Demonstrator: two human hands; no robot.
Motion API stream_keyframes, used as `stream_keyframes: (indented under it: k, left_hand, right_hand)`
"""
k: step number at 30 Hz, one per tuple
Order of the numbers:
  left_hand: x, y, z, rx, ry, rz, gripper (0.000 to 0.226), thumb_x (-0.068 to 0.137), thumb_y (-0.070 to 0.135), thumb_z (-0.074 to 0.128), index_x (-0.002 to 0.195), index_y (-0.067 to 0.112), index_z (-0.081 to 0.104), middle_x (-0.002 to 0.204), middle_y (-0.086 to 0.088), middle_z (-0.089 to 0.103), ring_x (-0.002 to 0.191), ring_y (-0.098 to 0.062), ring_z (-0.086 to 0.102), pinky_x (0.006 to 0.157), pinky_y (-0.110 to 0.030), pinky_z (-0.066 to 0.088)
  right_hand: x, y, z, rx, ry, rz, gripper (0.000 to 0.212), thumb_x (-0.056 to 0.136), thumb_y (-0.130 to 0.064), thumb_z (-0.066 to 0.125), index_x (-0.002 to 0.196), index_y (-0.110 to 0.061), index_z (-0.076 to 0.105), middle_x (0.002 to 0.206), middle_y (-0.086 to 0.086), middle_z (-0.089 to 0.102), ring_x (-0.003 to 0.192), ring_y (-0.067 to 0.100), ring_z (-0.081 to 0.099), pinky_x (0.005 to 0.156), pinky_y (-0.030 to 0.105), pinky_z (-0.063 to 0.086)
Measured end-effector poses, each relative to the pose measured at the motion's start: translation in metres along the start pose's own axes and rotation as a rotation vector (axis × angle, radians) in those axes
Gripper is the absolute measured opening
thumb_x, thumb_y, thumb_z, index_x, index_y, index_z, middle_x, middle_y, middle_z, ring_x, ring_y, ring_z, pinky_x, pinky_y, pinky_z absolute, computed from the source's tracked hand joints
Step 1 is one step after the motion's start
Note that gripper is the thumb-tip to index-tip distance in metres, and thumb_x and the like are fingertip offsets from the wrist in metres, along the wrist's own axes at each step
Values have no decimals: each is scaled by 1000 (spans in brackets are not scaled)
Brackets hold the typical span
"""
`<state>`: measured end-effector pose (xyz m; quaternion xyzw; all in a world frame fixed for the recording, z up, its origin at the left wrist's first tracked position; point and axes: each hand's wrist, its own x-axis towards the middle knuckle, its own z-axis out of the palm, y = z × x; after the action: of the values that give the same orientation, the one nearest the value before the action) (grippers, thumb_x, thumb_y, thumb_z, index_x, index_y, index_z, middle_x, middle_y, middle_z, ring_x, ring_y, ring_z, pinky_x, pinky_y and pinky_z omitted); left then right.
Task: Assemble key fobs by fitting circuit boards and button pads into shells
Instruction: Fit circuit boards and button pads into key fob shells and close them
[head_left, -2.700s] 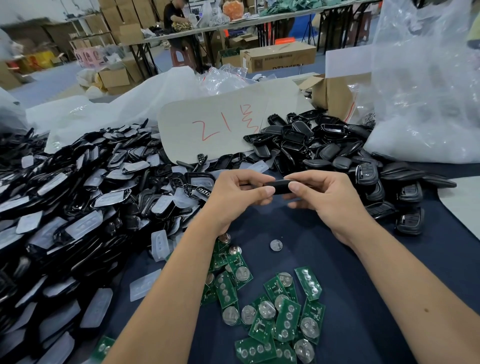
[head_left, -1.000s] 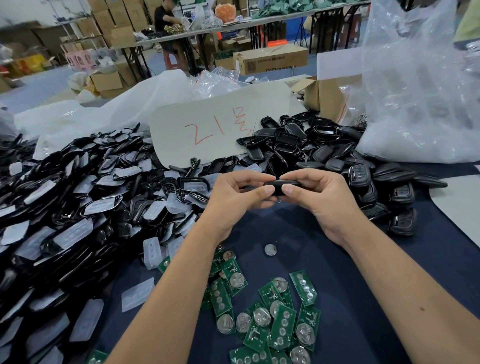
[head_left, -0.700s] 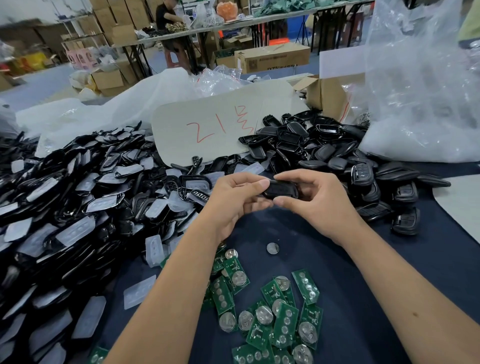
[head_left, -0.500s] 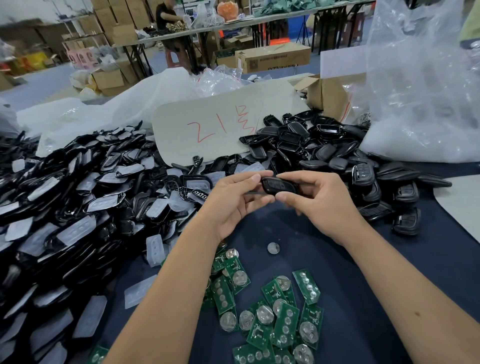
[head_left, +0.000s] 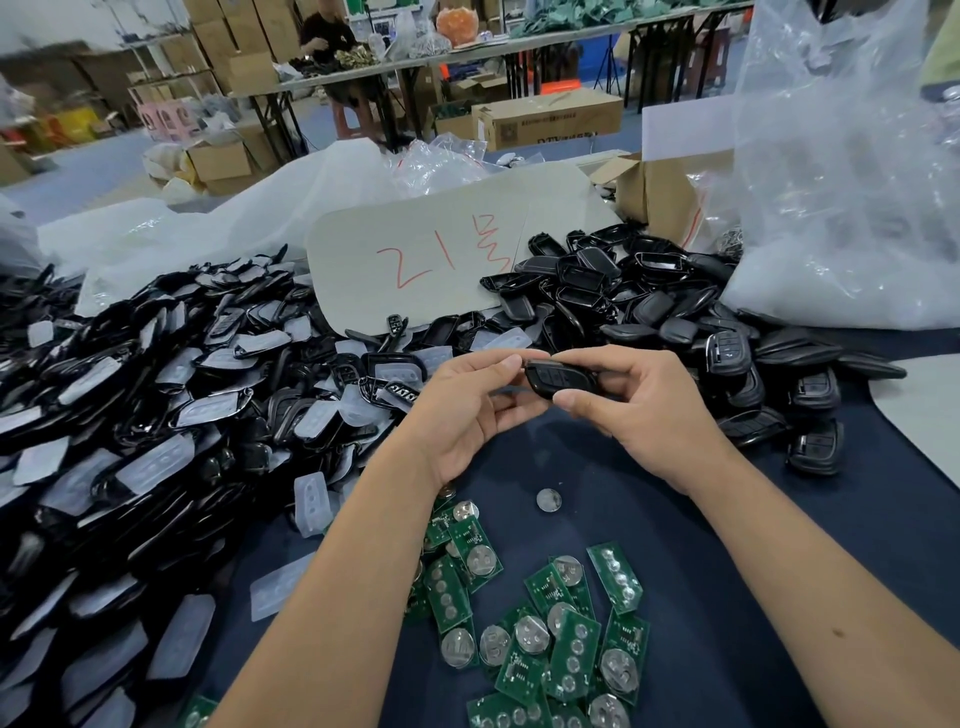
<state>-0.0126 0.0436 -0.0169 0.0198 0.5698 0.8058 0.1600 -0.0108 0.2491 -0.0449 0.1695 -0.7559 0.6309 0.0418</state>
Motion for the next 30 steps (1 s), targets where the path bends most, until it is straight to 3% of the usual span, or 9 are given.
stream_keyframes:
  k: [3,7,10,14,21,26,30]
  left_hand:
    - [0,-1,1,30,13,6,26,107,10,50,107,4,75,107,-19,75,92,-26,74,78,-32,63]
    - [1,0,2,52,7,-21,28,108,17,50,114,0,72,112,-27,74,93,-36,77,75,-33,64]
    - [2,-1,2,55,26,-38,29,107,18,52,105,2,76,106,-29,74,88,-38,77,69,-28,64]
    - [3,-2,1,32,47,-47,32,107,15,52,96,4,80,101,-30,74,85,-38,77,66,-25,63]
    - [4,-2,0,8,54,-54,28,105,16,56,96,3,79,100,-28,75,86,-34,77,71,-28,63]
    - [5,-2,1,1,70,-50,22,103,13,59,101,-2,75,100,-26,75,85,-31,77,68,-28,63]
    - [6,-3,0,-8,87,-39,19,101,11,61,102,-4,73,97,-22,76,85,-26,77,71,-28,63]
  right_hand:
    - [0,-1,1,-54,6,-28,36,85,-9,84,118,-21,77,102,-5,80,94,12,76,85,31,58]
    - [1,-1,0,-86,38,-52,35,84,-7,85,116,-18,77,105,-5,78,96,12,75,89,31,58]
    - [1,0,2,-108,25,-58,35,84,-5,84,116,-17,77,104,-7,76,91,6,74,78,21,55]
    - [0,-1,4,-89,18,-43,34,85,-4,82,115,-20,77,99,-4,75,70,3,69,56,22,53]
    - [2,2,3,-76,11,0,36,86,-3,81,116,-21,77,79,-5,77,64,9,70,55,22,52]
    - [2,3,1,-72,-14,35,36,86,-6,82,113,-29,78,81,-5,78,67,9,70,55,23,52]
    - [2,3,1,-82,-29,43,32,88,-13,82,114,-29,77,74,-2,76,55,5,63,53,20,49]
